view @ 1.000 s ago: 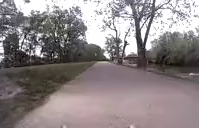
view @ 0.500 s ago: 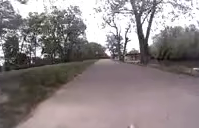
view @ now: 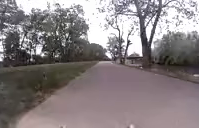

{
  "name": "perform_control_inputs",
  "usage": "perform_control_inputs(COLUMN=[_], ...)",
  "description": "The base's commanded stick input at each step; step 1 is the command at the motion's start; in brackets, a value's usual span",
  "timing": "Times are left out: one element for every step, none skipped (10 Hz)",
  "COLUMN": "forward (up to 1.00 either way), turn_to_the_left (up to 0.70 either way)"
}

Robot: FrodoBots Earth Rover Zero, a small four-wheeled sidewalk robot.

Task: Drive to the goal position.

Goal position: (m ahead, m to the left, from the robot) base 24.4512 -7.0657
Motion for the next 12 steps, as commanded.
perform_control_inputs(forward=[1.0, 1.0, 1.0, 1.0, 1.0, 1.0, 1.0, 1.0, 1.0, 1.0, 1.0, 1.0], turn_to_the_left=[0.0, 0.0, 0.0, 0.0, 0.0, 0.0, 0.0, 0.0, 0.0, 0.0, 0.0, 0.0])
